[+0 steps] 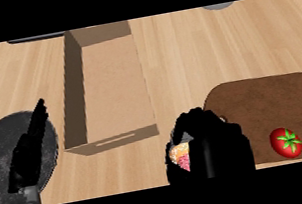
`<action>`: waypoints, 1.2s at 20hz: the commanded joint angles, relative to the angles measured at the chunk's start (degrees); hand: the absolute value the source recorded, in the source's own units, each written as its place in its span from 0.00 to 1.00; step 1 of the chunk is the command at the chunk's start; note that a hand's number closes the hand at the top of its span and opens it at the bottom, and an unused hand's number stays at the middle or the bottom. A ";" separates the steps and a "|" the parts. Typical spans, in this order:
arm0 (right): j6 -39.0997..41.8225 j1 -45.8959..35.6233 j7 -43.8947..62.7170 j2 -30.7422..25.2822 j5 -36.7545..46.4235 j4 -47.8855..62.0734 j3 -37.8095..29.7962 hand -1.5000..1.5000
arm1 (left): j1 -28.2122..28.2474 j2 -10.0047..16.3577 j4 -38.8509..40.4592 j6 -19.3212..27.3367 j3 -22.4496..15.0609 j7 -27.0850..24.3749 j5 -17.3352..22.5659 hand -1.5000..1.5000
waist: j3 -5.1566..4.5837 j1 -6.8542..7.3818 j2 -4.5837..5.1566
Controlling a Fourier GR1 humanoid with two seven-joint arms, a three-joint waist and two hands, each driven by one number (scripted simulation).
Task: Pick the cupcake from the cutting board and place it in the cardboard box
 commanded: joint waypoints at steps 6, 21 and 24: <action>-2.71 -22.50 12.61 0.93 -10.79 6.92 -4.88 1.00 | -2.12 0.52 2.72 -1.35 0.97 -0.83 0.29 0.50 | -0.05 0.73 0.22; -15.62 -43.81 3.83 0.94 -27.56 44.46 -20.28 1.00 | -2.03 -0.89 3.10 -1.77 -0.87 -2.26 -0.69 0.50 | -0.10 3.91 1.17; -17.25 -47.33 2.54 0.94 -31.82 51.12 -21.31 1.00 | -3.62 -2.55 1.35 -0.41 -2.75 0.48 -2.25 0.50 | -0.05 4.16 1.18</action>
